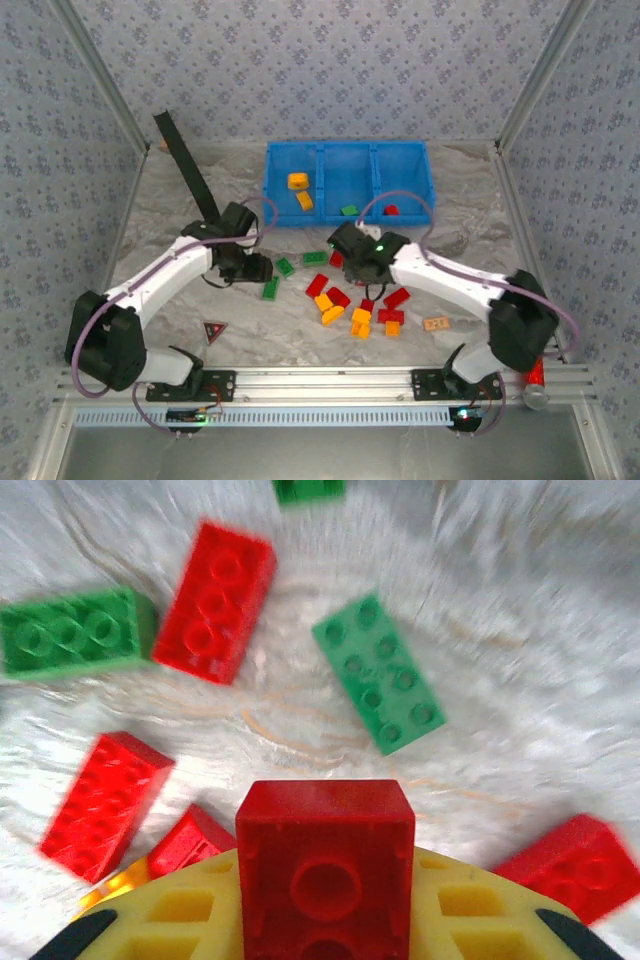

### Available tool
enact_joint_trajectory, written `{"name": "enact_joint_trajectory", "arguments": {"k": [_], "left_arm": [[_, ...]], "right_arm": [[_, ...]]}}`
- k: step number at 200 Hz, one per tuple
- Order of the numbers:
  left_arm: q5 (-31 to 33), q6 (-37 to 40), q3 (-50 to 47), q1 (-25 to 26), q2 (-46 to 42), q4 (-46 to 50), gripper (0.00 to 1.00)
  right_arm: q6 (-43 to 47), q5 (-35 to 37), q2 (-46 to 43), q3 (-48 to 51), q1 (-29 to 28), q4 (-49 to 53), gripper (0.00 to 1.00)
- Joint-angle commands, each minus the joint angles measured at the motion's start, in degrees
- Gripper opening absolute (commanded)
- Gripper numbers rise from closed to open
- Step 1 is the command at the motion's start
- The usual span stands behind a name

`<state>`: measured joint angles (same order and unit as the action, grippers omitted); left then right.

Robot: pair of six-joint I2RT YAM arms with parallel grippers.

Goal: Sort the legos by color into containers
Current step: Pick up the lego from the center of the table, then place the lego in the container, then pick up the lego from the middle-left of the table.

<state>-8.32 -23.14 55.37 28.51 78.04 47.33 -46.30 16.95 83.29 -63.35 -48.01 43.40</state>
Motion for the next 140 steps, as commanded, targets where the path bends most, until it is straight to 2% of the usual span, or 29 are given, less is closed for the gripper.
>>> {"name": "enact_joint_trajectory", "arguments": {"k": [1,30,56,113,140], "left_arm": [[2.0,-3.7,-1.1,2.7,0.9,-3.3,0.58],[3.5,-5.6,-2.3,5.0,5.0,-6.2,0.58],[3.9,-6.0,-1.9,5.2,8.0,-7.8,0.58],[5.1,-7.9,0.6,8.3,15.0,-8.0,0.57],[5.5,-9.4,-0.1,8.8,16.3,-8.1,0.48]], "right_arm": [[9.8,4.2,-5.1,-3.9,4.4,7.3,0.27],[17.9,0.7,-8.5,-4.5,15.5,3.5,0.27],[21.7,-2.5,-6.5,-8.3,23.4,-0.7,0.27],[27.3,-6.5,8.4,-19.4,31.3,-7.0,0.27],[29.6,-6.4,17.3,-26.3,32.8,-7.3,0.28]]}}
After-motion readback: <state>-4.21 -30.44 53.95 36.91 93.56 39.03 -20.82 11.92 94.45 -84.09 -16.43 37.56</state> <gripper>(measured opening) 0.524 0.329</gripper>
